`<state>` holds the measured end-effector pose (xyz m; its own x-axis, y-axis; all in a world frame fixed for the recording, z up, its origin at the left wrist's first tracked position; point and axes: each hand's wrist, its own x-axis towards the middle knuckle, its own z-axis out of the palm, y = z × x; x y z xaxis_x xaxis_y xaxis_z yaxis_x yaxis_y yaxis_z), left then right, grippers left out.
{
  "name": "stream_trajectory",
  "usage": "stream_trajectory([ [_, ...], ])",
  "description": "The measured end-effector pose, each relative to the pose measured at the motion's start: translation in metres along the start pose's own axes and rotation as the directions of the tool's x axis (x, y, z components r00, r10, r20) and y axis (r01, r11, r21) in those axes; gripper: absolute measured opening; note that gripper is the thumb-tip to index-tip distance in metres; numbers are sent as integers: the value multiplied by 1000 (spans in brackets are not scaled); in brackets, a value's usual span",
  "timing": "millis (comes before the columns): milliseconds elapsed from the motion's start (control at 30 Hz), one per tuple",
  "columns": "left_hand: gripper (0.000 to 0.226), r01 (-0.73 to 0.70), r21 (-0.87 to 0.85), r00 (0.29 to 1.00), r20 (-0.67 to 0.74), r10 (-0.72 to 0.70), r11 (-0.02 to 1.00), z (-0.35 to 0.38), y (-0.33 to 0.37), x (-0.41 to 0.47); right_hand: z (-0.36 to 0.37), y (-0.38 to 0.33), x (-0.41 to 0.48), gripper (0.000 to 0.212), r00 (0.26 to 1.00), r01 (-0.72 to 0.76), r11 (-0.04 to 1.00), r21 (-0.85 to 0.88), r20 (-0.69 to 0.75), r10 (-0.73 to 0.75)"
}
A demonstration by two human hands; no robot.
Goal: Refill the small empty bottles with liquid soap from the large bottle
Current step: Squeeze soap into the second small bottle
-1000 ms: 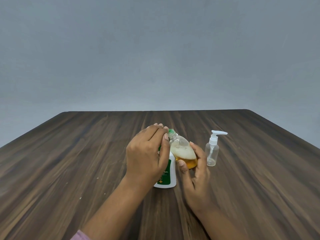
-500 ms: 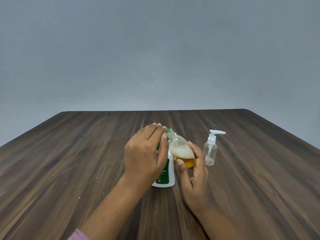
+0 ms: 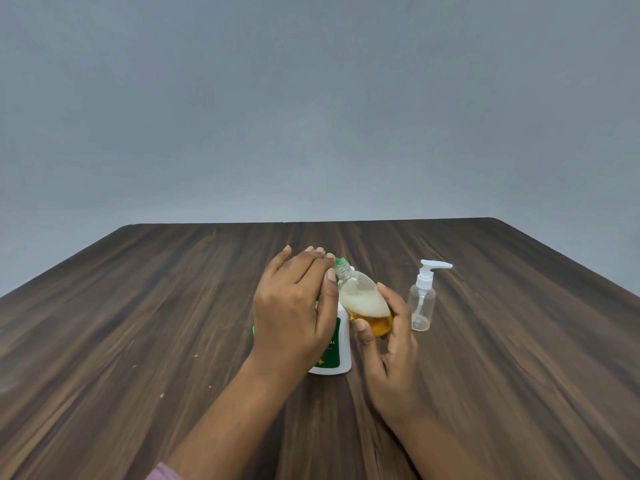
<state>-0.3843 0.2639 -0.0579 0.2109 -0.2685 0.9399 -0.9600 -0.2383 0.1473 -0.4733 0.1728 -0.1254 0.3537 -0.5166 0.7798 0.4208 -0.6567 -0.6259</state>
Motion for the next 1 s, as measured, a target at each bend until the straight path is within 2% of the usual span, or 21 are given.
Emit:
stream_trajectory([
  [1000,38,12,34,1000,-17,-11,999,3,-3,-10,-2,2,-2,42,1000,0,1000,26,29,-1],
])
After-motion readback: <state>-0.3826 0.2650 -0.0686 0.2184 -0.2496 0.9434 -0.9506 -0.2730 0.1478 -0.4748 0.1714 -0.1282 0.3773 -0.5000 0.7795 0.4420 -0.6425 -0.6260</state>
